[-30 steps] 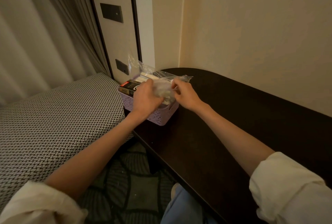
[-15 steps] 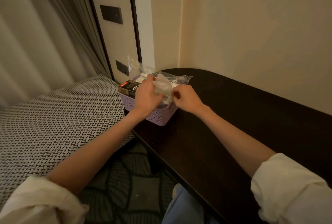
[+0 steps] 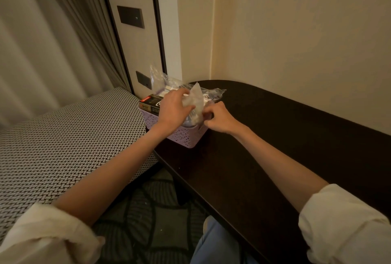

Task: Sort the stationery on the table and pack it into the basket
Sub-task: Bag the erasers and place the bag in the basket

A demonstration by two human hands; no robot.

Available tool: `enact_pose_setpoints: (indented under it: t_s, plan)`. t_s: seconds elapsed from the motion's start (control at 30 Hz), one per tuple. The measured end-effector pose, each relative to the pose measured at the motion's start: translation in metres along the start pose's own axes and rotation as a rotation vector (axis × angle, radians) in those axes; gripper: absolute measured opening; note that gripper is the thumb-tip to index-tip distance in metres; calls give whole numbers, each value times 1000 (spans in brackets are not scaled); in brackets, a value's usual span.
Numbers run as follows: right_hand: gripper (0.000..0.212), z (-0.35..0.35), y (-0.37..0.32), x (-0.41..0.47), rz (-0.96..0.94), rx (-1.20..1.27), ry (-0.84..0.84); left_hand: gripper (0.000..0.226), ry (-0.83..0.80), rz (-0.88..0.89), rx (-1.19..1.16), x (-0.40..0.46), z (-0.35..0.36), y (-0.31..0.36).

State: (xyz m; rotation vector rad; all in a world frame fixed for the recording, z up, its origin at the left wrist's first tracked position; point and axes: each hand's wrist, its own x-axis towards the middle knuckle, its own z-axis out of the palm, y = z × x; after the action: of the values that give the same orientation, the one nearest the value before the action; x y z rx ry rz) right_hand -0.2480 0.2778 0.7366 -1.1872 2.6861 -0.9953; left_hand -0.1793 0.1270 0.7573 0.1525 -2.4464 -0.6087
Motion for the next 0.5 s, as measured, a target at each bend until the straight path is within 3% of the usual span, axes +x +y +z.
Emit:
enact_pose_setpoints:
  t_s: [0.27,0.4,0.5]
  plan:
    - [43,2,9,6,124,-197,-190,47,-105,-7,89,-1,7,1]
    - [45,-11,-2,-1,159,-47,-323,38,-136,-12,127,0,10,2]
    - [33,-18,-6,1,170,53,-148,32,-171,-17,140,2,11,1]
